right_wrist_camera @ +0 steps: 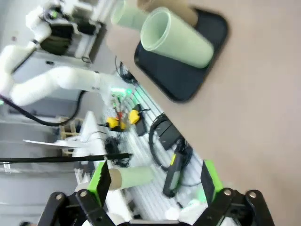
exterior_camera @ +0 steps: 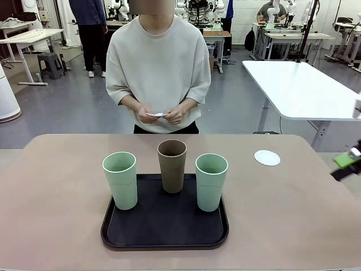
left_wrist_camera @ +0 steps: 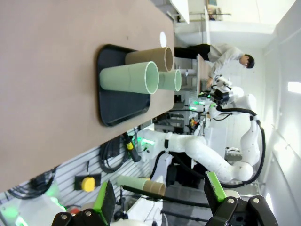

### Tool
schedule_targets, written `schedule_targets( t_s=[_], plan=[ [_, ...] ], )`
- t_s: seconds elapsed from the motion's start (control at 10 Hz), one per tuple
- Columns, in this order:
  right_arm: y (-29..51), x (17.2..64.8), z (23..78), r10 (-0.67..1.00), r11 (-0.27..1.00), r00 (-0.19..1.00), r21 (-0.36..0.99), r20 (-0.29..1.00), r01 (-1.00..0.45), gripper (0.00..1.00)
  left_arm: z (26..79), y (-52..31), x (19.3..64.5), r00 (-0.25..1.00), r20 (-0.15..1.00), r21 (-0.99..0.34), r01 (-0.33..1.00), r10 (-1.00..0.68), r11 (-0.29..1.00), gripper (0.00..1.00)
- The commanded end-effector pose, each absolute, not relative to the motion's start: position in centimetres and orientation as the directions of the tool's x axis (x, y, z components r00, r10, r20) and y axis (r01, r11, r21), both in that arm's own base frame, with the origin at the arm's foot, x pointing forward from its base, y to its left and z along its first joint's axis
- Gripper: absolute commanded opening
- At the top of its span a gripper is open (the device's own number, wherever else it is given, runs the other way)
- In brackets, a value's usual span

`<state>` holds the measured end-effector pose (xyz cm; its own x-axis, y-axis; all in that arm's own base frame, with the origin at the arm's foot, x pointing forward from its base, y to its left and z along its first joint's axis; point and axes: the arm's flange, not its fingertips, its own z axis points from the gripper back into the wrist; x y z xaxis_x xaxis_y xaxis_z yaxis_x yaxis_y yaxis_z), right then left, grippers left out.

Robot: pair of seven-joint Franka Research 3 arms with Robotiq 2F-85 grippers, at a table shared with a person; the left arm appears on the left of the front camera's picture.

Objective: Place coasters on the table and set cups on them.
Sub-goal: Pick up one Reusable plastic cup and place it on a coaster set by the human.

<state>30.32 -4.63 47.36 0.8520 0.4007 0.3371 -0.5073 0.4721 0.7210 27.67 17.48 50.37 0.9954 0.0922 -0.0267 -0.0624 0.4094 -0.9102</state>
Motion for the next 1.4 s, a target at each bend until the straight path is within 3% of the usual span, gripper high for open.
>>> schedule_targets(
  t_s=[0.0, 0.3, 0.5, 0.8, 1.0, 1.1, 1.3],
  plan=[
    [0.1, 31.1, 47.0, 0.48, 0.413, 0.708, 0.578, 0.519, -0.704, 1.0, 50.5, 17.5, 27.5, 0.995, -0.025, -0.914, -0.064, 0.1, 0.401, 1.0],
    [6.8, 30.1, 43.7, 0.584, 0.292, 0.47, 0.369, 0.662, -0.883, 1.0, 50.5, 17.5, 27.5, 0.995, -0.025, -0.914, -0.064, 0.1, 0.401, 1.0],
    [8.3, 29.0, 41.5, 0.692, 0.283, 0.332, 0.182, 0.641, -0.942, 1.0, 50.5, 17.5, 27.5, 0.995, -0.025, -0.914, -0.064, 0.1, 0.401, 1.0],
    [8.2, 29.1, 40.9, 0.783, 0.299, 0.271, 0.043, 0.559, -0.953, 1.0, 50.5, 17.5, 27.5, 0.995, -0.025, -0.914, -0.064, 0.1, 0.401, 1.0],
    [7.1, 29.4, 40.5, 0.784, 0.31, 0.297, 0.07, 0.546, -0.948, 1.0, 50.5, 17.5, 27.5, 0.995, -0.025, -0.914, -0.064, 0.1, 0.401, 1.0],
    [8.4, 35.2, 45.6, 0.781, 0.29, 0.28, 0.073, 0.559, -0.954, 1.0, 50.5, 17.5, 27.5, 0.995, -0.025, -0.914, -0.064, 0.1, 0.401, 1.0],
    [8.4, 35.2, 45.6, 0.781, 0.29, 0.28, 0.073, 0.559, -0.954, 1.0, 50.5, 17.5, 27.5, 0.995, -0.025, -0.914, -0.064, 0.1, 0.401, 1.0]
  ],
)
